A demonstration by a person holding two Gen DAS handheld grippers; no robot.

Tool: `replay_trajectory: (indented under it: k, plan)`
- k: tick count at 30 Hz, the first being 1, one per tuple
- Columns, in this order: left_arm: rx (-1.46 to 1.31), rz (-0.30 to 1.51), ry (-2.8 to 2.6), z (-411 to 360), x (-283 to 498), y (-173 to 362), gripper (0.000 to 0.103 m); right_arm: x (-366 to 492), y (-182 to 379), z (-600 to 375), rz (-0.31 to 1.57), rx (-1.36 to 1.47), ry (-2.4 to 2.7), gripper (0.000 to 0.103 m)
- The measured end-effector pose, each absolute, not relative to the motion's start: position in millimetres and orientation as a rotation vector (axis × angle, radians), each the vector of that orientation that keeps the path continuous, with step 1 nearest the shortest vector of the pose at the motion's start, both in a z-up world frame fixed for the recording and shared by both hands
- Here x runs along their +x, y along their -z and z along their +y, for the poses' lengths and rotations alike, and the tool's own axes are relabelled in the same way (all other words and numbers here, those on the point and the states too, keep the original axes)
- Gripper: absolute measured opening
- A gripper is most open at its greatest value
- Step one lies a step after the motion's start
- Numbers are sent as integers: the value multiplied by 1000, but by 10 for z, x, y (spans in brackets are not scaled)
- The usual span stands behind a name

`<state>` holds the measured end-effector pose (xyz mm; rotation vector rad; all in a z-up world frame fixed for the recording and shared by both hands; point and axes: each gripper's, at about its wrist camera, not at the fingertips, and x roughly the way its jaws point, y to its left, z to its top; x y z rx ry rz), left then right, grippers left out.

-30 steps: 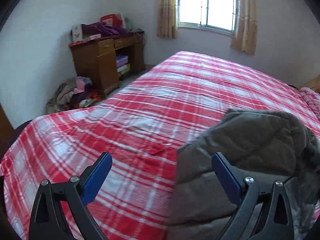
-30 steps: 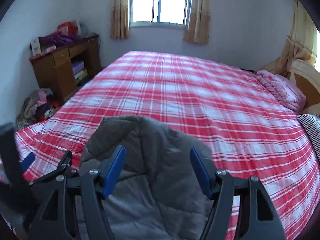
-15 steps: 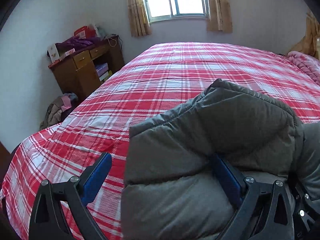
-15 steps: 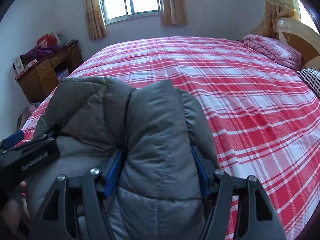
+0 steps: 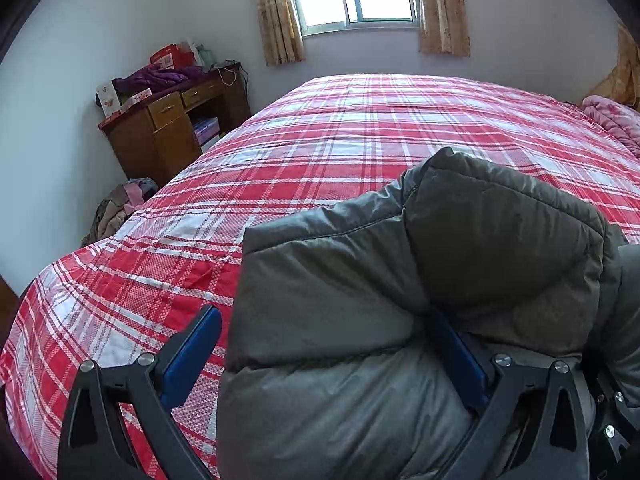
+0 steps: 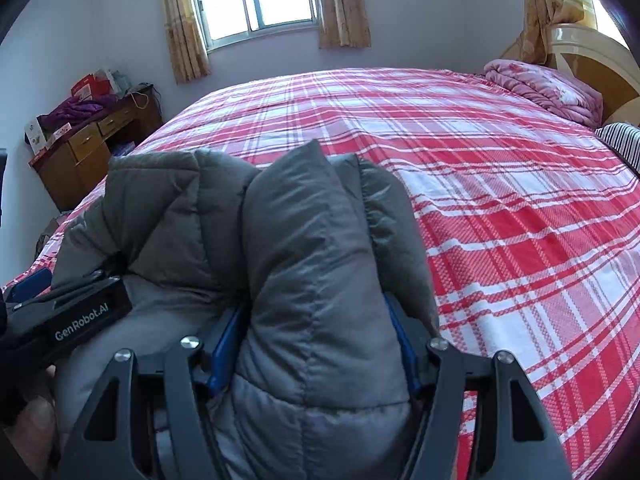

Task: Fold large clothes
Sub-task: 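Grasp the folded jacket end with both grippers and lift it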

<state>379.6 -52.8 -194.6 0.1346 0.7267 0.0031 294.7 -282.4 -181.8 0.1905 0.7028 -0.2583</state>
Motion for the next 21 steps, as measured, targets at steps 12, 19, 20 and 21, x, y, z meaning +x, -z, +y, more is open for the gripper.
replay_trajectory:
  k: [12,19,20,21]
  plan:
    - [138,761,-2,-533,3854,2013,102,2991,1906,-2878,739,221,243,67]
    - [141,772,-3,-540,3883,2044,102,3026,1938,-2871,758,218,247,67]
    - [142,772,-4,-544,3884,2047,102,3029,1939,-2869,761,216,248,67]
    - [144,773,-4,-542,3886,2047,102,3031,1940,-2865,762,214,249,67]
